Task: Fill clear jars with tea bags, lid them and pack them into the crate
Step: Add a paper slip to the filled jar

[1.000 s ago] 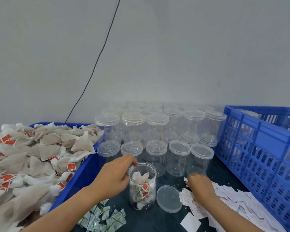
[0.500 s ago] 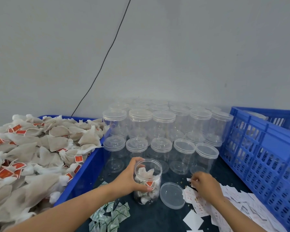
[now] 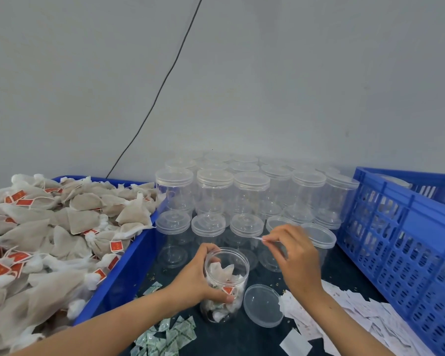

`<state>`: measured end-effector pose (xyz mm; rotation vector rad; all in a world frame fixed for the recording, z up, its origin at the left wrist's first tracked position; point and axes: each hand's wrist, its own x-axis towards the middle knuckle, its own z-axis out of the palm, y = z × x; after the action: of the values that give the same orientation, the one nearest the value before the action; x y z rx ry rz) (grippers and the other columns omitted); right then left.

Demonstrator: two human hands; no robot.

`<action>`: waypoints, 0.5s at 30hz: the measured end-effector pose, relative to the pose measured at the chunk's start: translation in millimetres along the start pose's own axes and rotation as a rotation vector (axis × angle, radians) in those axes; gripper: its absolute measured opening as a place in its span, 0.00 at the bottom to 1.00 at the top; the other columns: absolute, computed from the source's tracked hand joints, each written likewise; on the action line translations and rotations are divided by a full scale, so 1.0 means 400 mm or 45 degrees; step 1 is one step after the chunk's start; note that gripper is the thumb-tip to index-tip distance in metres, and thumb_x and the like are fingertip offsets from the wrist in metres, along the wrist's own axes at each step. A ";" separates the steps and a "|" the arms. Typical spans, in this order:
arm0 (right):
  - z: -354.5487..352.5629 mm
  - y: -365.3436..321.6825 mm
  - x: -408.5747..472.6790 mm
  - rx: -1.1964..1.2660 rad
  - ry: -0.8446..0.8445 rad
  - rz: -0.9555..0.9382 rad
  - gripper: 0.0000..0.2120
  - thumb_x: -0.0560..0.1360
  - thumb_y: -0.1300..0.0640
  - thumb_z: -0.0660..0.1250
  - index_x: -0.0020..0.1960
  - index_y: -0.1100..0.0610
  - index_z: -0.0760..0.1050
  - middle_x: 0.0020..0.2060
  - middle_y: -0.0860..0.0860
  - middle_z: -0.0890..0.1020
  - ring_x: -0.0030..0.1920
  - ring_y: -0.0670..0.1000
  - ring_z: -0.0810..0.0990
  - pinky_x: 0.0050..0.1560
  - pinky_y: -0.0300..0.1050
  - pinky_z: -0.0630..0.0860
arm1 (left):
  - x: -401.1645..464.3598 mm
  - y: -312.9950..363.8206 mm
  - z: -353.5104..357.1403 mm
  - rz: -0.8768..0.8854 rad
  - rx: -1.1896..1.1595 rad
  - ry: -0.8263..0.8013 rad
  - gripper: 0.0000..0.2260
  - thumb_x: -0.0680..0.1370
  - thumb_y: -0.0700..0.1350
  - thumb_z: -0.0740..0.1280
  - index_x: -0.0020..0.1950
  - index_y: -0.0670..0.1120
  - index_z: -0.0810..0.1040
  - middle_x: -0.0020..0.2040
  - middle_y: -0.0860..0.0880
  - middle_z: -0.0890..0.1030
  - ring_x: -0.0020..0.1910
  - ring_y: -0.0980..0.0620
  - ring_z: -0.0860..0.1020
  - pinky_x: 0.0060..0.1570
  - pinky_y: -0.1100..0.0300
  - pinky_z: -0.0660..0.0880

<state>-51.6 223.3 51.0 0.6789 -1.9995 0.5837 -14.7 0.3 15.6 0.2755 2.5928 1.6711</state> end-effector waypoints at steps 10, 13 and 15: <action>0.048 -0.124 0.033 -0.051 -0.852 -0.305 0.05 0.68 0.63 0.72 0.42 0.56 0.80 0.41 0.50 0.82 0.42 0.51 0.79 0.42 0.44 0.77 | -0.019 0.023 0.012 0.122 0.149 0.010 0.40 0.59 0.46 0.82 0.63 0.58 0.63 0.56 0.53 0.79 0.57 0.54 0.78 0.60 0.50 0.75; 0.058 -0.127 0.043 -0.118 -1.222 -0.127 0.10 0.73 0.60 0.66 0.52 0.52 0.82 0.50 0.50 0.84 0.51 0.53 0.80 0.54 0.47 0.75 | -0.020 0.024 0.013 0.137 0.189 0.017 0.40 0.59 0.47 0.83 0.62 0.59 0.62 0.56 0.54 0.79 0.57 0.54 0.78 0.60 0.50 0.75; 0.058 -0.131 0.054 -0.157 -1.311 -0.148 0.13 0.73 0.60 0.66 0.54 0.50 0.82 0.50 0.51 0.84 0.50 0.54 0.80 0.54 0.48 0.76 | -0.020 0.025 0.014 0.142 0.215 0.024 0.40 0.59 0.48 0.83 0.62 0.60 0.62 0.57 0.55 0.78 0.58 0.55 0.77 0.61 0.51 0.74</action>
<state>-40.2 165.3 65.8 1.1535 -2.8635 -0.0104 -4.8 8.1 21.8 0.4209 2.7850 1.4930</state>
